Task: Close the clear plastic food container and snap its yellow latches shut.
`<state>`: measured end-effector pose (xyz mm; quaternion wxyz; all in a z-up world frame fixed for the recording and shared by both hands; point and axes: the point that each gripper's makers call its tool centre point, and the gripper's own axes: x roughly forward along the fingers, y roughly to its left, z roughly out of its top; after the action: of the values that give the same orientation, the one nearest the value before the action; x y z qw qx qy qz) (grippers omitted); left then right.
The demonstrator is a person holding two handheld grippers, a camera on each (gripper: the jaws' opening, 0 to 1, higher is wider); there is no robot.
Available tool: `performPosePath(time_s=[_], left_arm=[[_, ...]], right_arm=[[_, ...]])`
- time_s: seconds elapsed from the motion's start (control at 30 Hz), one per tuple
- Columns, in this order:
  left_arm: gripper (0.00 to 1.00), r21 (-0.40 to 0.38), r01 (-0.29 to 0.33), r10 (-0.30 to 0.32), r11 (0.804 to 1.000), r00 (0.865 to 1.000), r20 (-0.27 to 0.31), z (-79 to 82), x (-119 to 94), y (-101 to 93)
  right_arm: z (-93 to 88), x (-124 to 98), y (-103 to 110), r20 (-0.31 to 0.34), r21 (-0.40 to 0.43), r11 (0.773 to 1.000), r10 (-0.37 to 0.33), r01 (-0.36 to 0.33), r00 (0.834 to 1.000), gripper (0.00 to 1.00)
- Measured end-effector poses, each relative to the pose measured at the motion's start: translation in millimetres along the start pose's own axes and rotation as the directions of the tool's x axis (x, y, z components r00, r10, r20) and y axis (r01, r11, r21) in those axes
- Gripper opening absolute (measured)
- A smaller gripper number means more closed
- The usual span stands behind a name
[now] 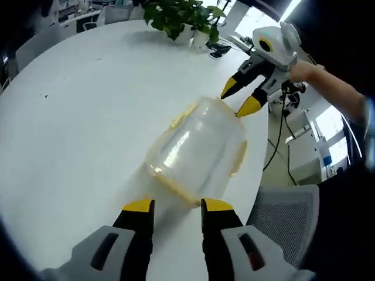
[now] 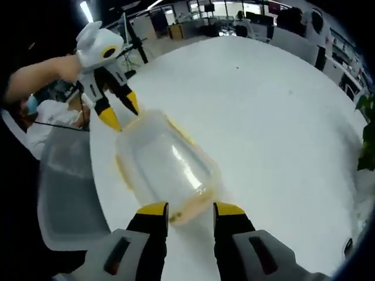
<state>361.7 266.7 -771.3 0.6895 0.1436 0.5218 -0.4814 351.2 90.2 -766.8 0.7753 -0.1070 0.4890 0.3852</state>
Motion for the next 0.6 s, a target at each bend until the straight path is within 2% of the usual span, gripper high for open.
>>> performPosePath(time_s=[0.07,0.13,0.2,0.3,0.43,0.5,0.6], left_arm=[[0.32,-0.039,-0.004,0.004,0.999,1.000,0.015,1.8,-1.7,0.5],[0.33,-0.127,-0.017,0.021,0.992,0.999,0.026,2.5,-3.4,2.7],[0.33,-0.146,-0.007,0.014,0.989,0.999,0.043,5.4,-4.3,3.1],[0.35,-0.224,0.005,0.007,0.975,0.999,0.053,6.4,-4.0,1.5],[0.35,-0.254,-0.002,0.012,0.967,0.999,0.038,3.7,-2.3,1.3],[0.35,-0.236,-0.007,0.016,0.972,0.999,0.035,3.7,-0.2,1.6],[0.35,-0.256,-0.005,0.011,0.967,1.000,0.023,1.6,1.0,-1.0]], right_arm=[[-1.0,1.0,-0.6,-0.005,0.003,1.000,-0.007,0.007,1.000,0.28],[-1.4,1.6,1.1,-0.007,0.007,1.000,-0.008,0.008,1.000,0.28],[-2.2,1.9,2.7,-0.012,0.015,1.000,-0.012,0.012,1.000,0.27],[-0.7,3.4,2.7,-0.007,0.036,0.999,-0.011,0.011,1.000,0.27],[1.1,3.0,1.3,-0.004,0.054,0.998,-0.025,0.025,1.000,0.26],[0.2,3.4,1.2,-0.009,0.064,0.997,-0.029,0.030,1.000,0.26],[-0.3,4.6,1.8,-0.011,0.082,0.996,-0.025,0.026,1.000,0.26]])
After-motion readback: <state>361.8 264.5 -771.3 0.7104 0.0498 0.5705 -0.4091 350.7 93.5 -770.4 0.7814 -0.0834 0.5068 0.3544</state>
